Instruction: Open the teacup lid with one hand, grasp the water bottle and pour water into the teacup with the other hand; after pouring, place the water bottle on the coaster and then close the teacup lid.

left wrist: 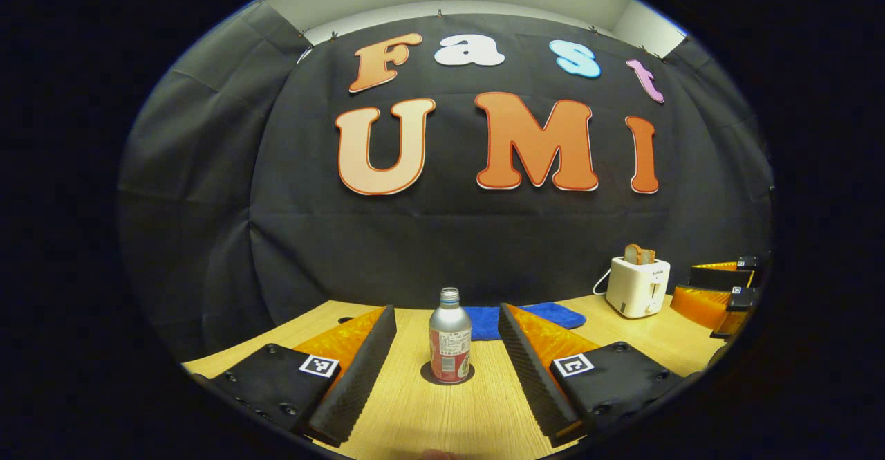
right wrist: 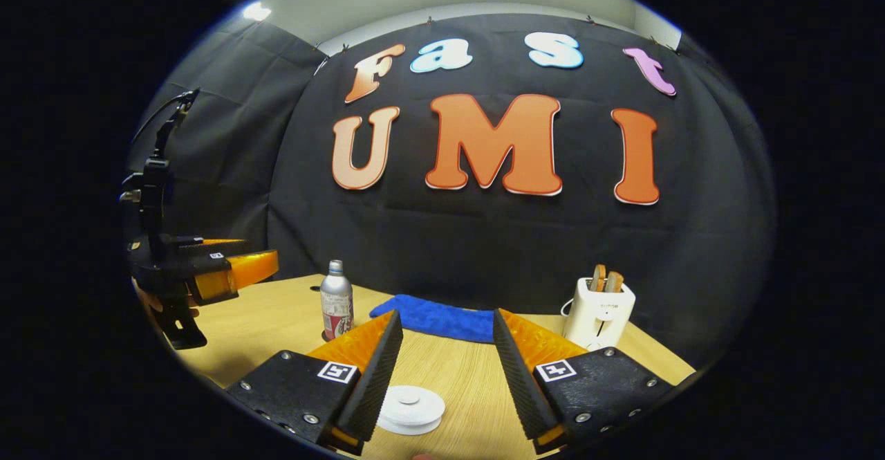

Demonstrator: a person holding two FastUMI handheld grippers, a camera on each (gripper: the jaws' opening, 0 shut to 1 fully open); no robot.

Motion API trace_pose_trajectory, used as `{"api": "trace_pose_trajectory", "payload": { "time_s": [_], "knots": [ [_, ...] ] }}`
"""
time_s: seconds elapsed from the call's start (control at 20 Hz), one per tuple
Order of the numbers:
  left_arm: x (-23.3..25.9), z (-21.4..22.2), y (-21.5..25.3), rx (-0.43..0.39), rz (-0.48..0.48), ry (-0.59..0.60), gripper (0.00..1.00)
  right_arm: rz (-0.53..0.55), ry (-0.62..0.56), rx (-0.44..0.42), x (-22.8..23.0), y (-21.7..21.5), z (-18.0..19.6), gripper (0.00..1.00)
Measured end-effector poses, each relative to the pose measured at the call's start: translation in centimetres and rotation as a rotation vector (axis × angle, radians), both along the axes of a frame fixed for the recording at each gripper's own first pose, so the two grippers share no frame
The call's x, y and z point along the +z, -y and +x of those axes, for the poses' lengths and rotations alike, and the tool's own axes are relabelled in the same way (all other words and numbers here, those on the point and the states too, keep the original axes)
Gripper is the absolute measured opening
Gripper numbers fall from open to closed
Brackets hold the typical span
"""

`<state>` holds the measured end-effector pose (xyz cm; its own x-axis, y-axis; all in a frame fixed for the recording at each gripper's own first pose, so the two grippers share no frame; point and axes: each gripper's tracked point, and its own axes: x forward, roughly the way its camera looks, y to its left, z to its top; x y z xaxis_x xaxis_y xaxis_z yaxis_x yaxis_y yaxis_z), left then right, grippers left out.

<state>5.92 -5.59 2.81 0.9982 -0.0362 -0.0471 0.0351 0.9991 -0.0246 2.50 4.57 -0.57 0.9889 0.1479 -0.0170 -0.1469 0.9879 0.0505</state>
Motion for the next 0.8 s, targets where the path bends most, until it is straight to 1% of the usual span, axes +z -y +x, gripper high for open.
{"api": "trace_pose_trajectory", "payload": {
  "time_s": [0.1, 0.15, 0.2, 0.25, 0.3, 0.35, 0.45, 0.55, 0.6, 0.8],
  "knots": [
    [0.7, -0.8, -0.2, 0.009, -0.007, 0.012, 0.97, 0.005, 0.031, -0.015, 1.4, 0.4, -0.2, 0.8],
    [1.0, -1.0, -0.4, 0.014, -0.013, 0.02, 1.0, 0.008, 0.045, -0.019, 1.9, 0.5, -0.3, 0.8],
    [1.2, -1.2, -0.6, 0.018, -0.018, 0.026, 1.0, 0.009, 0.054, -0.024, 2.4, 0.6, -0.5, 0.8],
    [1.4, -1.4, -0.7, 0.022, -0.021, 0.032, 0.97, 0.011, 0.065, -0.032, 2.7, 0.8, -0.5, 0.8],
    [1.4, -1.6, -0.8, 0.024, -0.024, 0.035, 0.97, 0.012, 0.071, -0.039, 3.0, 1.0, -0.5, 0.81],
    [1.3, -1.7, -1.0, 0.028, -0.025, 0.035, 1.0, 0.012, 0.078, -0.046, 3.3, 1.1, -0.7, 0.81],
    [1.4, -2.0, -1.0, 0.027, -0.03, 0.039, 0.94, 0.011, 0.092, -0.05, 3.8, 1.1, -0.8, 0.82],
    [1.6, -2.2, -1.3, 0.035, -0.028, 0.045, 0.94, -0.001, 0.096, -0.052, 3.9, 1.3, -1.0, 0.82],
    [1.7, -2.2, -1.4, 0.044, -0.028, 0.047, 0.97, -0.003, 0.098, -0.051, 4.0, 1.4, -1.0, 0.82],
    [1.7, -2.2, -1.1, 0.035, -0.031, 0.048, 0.97, -0.006, 0.101, -0.056, 4.4, 1.8, -1.1, 0.82]
  ]
}}
